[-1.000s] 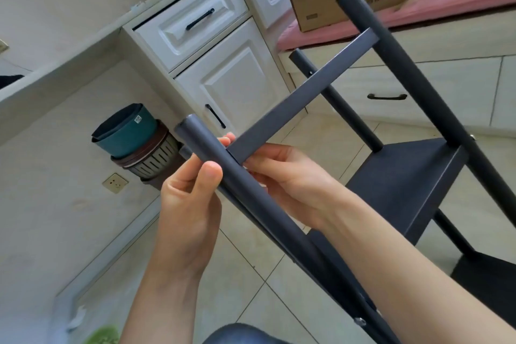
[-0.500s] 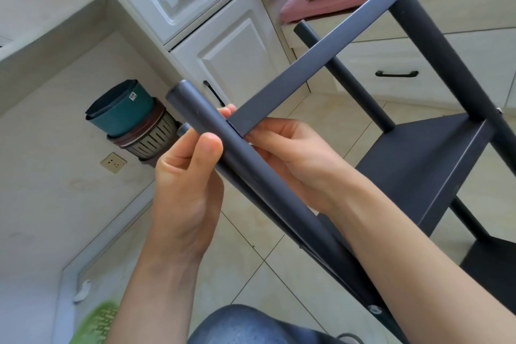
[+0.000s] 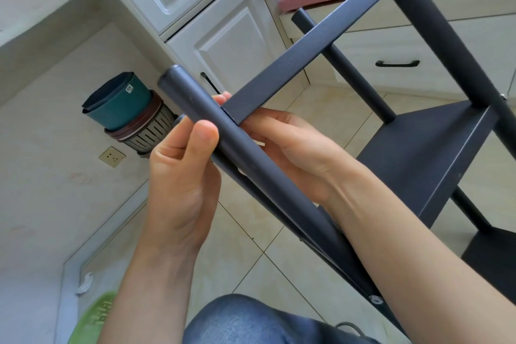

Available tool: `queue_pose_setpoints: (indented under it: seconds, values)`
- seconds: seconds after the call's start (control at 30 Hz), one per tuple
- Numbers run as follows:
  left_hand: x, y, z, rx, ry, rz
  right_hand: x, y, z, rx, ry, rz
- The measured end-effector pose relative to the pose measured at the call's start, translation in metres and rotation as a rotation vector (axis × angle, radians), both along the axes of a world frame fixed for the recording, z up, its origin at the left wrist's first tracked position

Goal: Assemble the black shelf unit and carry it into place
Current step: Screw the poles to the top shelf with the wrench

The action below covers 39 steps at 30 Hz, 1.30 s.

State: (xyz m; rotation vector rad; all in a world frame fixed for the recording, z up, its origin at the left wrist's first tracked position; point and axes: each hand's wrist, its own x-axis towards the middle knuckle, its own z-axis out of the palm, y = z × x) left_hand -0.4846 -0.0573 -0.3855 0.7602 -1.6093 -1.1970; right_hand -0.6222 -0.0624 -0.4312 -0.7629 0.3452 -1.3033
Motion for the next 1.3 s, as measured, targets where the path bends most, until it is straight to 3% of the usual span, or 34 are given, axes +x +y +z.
queue_pose_setpoints:
  seconds: [0.53,0.9,1.3]
  values:
    - [-0.003,0.004,0.001,0.007,-0.004,0.010,-0.005,0.006,0.003,-0.002,-0.110,0.120]
    - [-0.006,0.006,0.002,0.020,0.018,0.031,-0.013,0.007,0.001,-0.065,-0.044,0.069]
    - [-0.008,0.007,0.003,0.030,0.024,0.021,-0.013,0.011,0.005,-0.009,-0.167,0.188]
